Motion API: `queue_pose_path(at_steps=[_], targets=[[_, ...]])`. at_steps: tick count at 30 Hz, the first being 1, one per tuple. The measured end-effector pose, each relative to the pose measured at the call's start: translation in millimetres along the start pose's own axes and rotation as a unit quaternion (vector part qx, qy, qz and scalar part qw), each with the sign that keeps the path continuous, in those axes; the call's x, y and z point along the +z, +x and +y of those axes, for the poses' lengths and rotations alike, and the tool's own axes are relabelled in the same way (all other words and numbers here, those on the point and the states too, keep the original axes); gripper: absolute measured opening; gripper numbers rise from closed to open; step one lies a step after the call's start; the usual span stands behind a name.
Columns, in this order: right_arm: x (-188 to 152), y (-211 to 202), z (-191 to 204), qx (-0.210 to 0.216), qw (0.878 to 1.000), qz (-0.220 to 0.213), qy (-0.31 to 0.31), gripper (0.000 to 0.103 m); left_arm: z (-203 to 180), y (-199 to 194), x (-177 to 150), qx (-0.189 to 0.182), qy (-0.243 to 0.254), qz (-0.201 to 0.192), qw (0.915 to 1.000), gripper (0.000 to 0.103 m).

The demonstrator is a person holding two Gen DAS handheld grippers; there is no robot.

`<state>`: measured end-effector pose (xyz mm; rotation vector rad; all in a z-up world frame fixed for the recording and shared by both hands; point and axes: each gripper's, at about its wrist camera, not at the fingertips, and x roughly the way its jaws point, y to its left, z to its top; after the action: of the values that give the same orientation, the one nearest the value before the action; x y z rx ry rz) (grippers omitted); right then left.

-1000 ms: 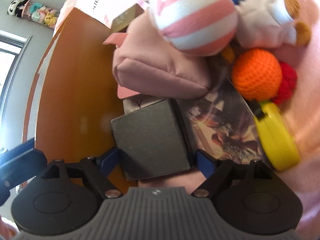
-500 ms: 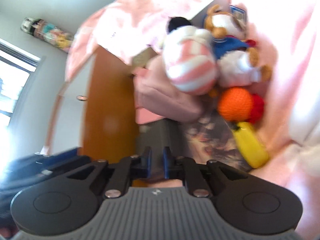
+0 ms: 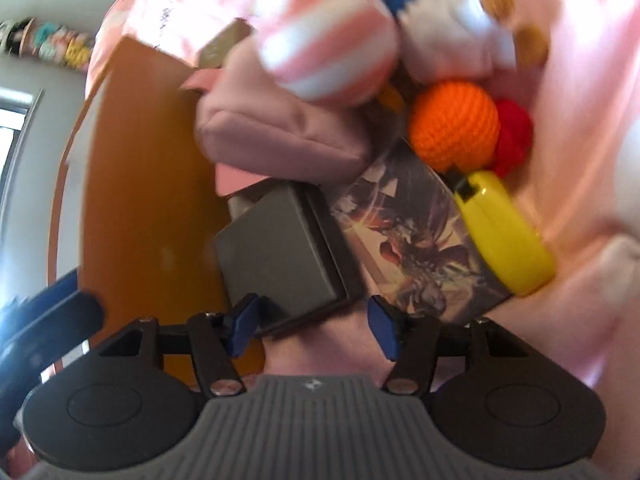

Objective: Organize objects
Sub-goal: 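Lower the right tool onto the dark grey square case and grasp it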

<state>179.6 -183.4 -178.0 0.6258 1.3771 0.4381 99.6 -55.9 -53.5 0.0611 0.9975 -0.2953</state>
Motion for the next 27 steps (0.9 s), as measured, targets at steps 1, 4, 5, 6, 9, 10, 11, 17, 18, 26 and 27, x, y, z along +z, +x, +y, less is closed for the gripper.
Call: queue_pose_path(at_steps=[1, 4, 5, 6, 9, 10, 11, 17, 18, 26, 27], targets=[[4, 5, -2, 0.008, 1.0, 0.001, 0.009, 0.067, 2, 0, 1, -0.001, -0.005, 0.002, 1.0, 0.042], [13, 15, 0, 0.025, 1.0, -0.004, 0.013, 0.073, 5, 0, 0, 0.001, -0.012, 0.001, 0.9999, 0.042], [12, 17, 4, 0.027, 1.0, -0.009, 0.007, 0.076, 5, 1, -1, 0.001, -0.011, 0.0, 0.9999, 0.042], [10, 19, 8, 0.026, 0.999, -0.019, 0.0, 0.08, 5, 1, -2, 0.001, -0.012, -0.001, 0.9999, 0.042], [1, 18, 22, 0.006, 0.998, -0.044, -0.04, 0.069, 7, 1, -4, 0.003, -0.012, -0.003, 0.9999, 0.042], [1, 14, 22, 0.003, 0.998, -0.051, -0.038, 0.065, 8, 0, -5, 0.004, -0.012, -0.004, 0.9999, 0.042], [1, 9, 21, 0.004, 0.998, -0.056, -0.035, 0.056, 8, 0, -5, 0.003, -0.013, -0.005, 0.9999, 0.042], [4, -15, 33, 0.021, 0.994, -0.07, -0.086, 0.042, 8, 2, -4, -0.002, -0.01, -0.006, 0.9999, 0.042], [7, -17, 37, 0.025, 0.992, -0.07, -0.098, 0.043, 8, 3, -3, -0.004, -0.01, -0.005, 0.9999, 0.042], [35, -22, 29, 0.076, 0.991, -0.041, -0.098, 0.065, 12, 6, -1, -0.007, -0.021, -0.002, 0.9998, 0.042], [46, -35, 18, 0.083, 0.994, -0.032, -0.068, 0.066, 13, 5, 0, -0.008, -0.022, -0.002, 0.9997, 0.042]])
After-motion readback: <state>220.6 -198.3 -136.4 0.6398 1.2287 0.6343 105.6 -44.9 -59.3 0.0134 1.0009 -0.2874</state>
